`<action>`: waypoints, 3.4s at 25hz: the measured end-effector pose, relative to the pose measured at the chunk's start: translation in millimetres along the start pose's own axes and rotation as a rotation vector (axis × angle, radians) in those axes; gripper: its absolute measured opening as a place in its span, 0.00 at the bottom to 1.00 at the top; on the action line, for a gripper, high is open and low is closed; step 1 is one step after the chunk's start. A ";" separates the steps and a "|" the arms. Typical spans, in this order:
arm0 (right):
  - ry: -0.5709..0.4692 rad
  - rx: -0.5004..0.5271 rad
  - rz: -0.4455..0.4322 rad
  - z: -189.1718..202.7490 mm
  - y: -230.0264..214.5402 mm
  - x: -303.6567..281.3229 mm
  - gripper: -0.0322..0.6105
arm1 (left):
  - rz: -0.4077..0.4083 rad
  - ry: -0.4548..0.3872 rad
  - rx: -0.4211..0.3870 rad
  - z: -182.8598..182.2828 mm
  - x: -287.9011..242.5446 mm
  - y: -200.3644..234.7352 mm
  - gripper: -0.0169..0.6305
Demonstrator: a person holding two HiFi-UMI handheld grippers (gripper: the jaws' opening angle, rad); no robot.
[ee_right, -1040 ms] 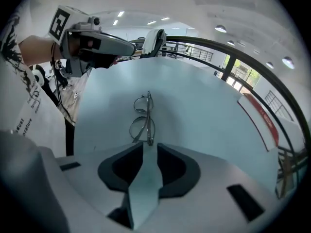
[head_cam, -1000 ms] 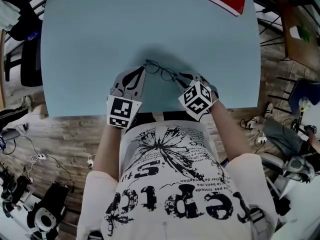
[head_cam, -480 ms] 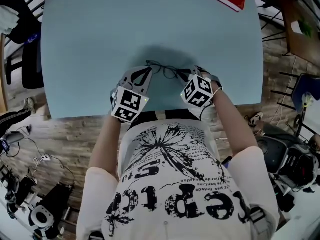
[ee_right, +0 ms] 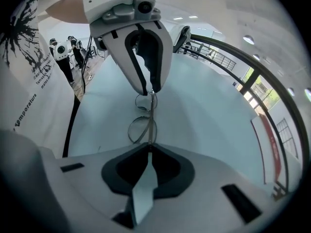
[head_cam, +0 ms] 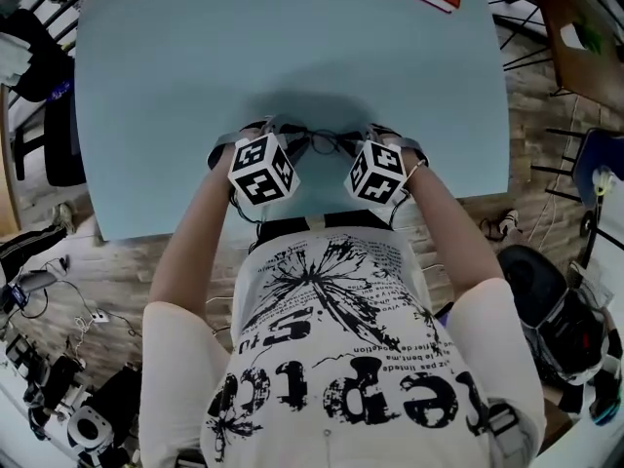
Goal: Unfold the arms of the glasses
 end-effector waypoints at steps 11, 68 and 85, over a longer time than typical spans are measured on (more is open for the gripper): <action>-0.001 0.006 -0.015 13.1 -3.9 1.4 0.11 | 0.062 0.197 -0.345 -37.3 -38.0 -8.4 0.16; 0.126 -0.041 0.051 10.5 -17.3 4.5 0.12 | -0.033 -0.142 -0.149 27.9 28.2 9.1 0.07; 0.180 0.239 0.037 -69.9 -9.6 -6.9 0.18 | -0.020 -0.213 -0.143 28.0 25.5 9.3 0.07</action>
Point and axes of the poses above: the fingertips, and each gripper's own axes: x backward along the fingers, y to its left, z out of its underside, the point moved 6 cm from there along x, backward along the fingers, and after that the axes turned 14 degrees about y, right-handed, at the moved point
